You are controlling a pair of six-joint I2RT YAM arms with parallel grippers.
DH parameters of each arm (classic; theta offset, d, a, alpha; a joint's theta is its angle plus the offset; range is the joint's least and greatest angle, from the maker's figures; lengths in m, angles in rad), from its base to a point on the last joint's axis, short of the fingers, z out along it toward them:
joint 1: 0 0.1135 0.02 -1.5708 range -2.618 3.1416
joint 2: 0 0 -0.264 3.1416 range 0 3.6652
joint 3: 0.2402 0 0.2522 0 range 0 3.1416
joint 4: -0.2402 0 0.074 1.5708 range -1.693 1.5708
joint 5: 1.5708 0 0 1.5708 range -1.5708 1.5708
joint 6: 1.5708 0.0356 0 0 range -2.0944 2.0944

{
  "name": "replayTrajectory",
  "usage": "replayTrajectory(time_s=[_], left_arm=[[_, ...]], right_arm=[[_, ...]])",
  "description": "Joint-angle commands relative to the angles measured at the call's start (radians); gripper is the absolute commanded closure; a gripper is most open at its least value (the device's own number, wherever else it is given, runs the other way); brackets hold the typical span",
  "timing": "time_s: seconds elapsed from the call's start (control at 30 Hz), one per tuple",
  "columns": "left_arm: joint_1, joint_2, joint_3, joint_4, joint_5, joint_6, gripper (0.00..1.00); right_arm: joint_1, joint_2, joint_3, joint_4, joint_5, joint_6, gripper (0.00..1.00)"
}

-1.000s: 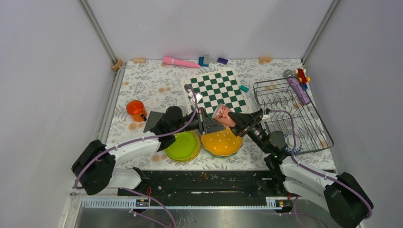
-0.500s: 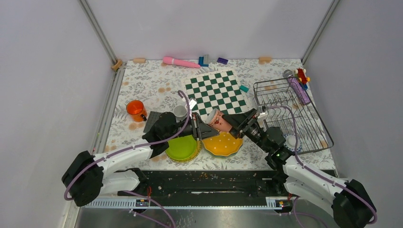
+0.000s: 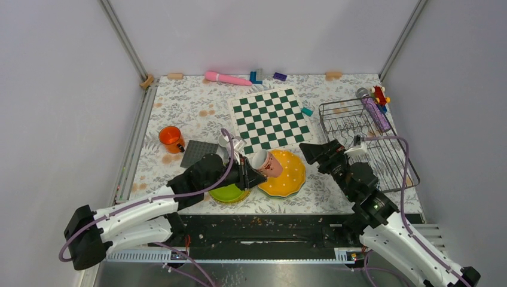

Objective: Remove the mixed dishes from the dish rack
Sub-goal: Place the cup at the center of the board.

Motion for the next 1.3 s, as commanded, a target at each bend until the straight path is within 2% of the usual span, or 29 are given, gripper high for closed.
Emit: replayTrajectory(time_s=[0.0,0.17,0.2,0.37,0.43,0.5,0.67,0.73,0.83,0.9,1.07,1.27], left_arm=[[-0.036,-0.080,0.019,-0.188,-0.265,-0.002,1.00],[-0.053,-0.215,-0.027,-0.417,-0.478,-0.092,1.00],[-0.053,-0.236,-0.026,-0.487,-0.565,-0.129,1.00],[-0.052,-0.237,0.052,-0.962,-0.981,-0.460,1.00],[-0.045,-0.198,0.086,-1.153,-1.086,-0.648,1.00],[0.000,-0.159,0.109,-1.239,-1.122,-0.721,1.00],[0.150,-0.160,0.086,-1.211,-1.091,-0.701,1.00],[0.211,-0.192,0.044,-1.138,-1.084,-0.651,1.00],[0.384,-0.198,-0.009,-0.969,-0.938,-0.491,1.00],[0.456,-0.178,-0.032,-0.897,-0.881,-0.447,1.00],[0.519,-0.100,-0.034,-0.899,-0.919,-0.482,1.00],[0.554,-0.023,-0.062,-0.825,-0.882,-0.478,1.00]], right_arm=[[0.006,-0.020,0.066,-0.182,0.116,-0.185,0.01],[0.007,0.012,0.078,-0.189,0.124,-0.231,0.00],[0.005,0.022,0.082,-0.193,0.123,-0.235,0.00],[0.007,0.044,0.088,-0.200,0.122,-0.251,0.00],[0.006,0.041,0.087,-0.203,0.123,-0.269,0.01],[0.006,0.037,0.093,-0.223,0.140,-0.277,0.00],[0.007,0.007,0.102,-0.266,0.170,-0.303,0.00],[0.006,-0.009,0.097,-0.266,0.180,-0.307,0.00],[0.006,-0.020,0.093,-0.266,0.194,-0.318,0.00],[0.006,-0.020,0.091,-0.270,0.201,-0.323,0.00],[0.006,-0.005,0.092,-0.268,0.218,-0.333,0.00],[0.005,0.006,0.096,-0.270,0.224,-0.339,0.00]])
